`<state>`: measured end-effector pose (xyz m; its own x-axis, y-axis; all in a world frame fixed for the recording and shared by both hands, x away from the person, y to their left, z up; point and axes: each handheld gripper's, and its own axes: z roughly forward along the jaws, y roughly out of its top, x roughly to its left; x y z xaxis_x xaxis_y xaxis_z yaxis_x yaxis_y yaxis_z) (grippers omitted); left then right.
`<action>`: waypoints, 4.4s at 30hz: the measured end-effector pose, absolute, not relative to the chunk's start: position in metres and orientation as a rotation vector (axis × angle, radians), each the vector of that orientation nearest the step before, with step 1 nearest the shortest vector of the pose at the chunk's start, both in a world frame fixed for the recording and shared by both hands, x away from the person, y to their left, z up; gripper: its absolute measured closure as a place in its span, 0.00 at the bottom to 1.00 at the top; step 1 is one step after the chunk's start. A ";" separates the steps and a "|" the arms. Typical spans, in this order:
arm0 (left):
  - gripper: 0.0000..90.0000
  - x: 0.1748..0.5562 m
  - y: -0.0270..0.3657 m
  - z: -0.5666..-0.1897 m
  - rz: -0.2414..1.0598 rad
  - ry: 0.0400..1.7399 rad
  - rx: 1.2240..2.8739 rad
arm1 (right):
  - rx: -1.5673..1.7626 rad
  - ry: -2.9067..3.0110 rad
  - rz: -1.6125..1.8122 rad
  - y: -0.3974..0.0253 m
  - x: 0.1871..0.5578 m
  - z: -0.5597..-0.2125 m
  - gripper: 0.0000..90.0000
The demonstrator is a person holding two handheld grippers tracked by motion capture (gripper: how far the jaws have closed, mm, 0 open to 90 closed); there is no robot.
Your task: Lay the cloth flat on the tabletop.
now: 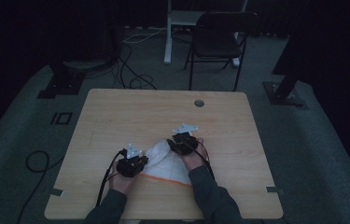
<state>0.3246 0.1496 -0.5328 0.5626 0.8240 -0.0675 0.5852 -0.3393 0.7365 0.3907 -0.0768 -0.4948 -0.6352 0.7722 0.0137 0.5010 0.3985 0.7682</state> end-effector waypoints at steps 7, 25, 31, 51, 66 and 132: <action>0.91 0.324 0.154 -0.528 0.407 1.119 2.041 | 1.104 2.387 1.014 -0.070 0.391 -0.507 0.89; 0.70 0.369 0.148 -0.506 0.386 1.143 2.047 | 1.080 2.395 1.006 -0.077 0.374 -0.518 0.97; 0.77 0.381 0.141 -0.520 0.345 1.193 2.109 | 1.082 2.394 1.013 -0.079 0.373 -0.518 0.97; 0.98 0.389 0.166 -0.502 0.572 1.237 2.006 | 1.128 2.387 0.984 -0.091 0.374 -0.521 0.74; 0.96 0.398 0.172 -0.518 0.533 1.284 2.011 | 1.158 2.425 0.912 -0.104 0.375 -0.531 0.76; 0.97 0.391 0.146 -0.493 0.408 1.132 1.989 | 1.172 2.403 0.928 -0.128 0.367 -0.534 0.91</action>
<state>0.3909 0.1459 -0.4925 0.5486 0.8298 -0.1021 0.5740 -0.2850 0.7677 0.3668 -0.1279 -0.5338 -0.6172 0.7868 0.0046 0.5857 0.4555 0.6705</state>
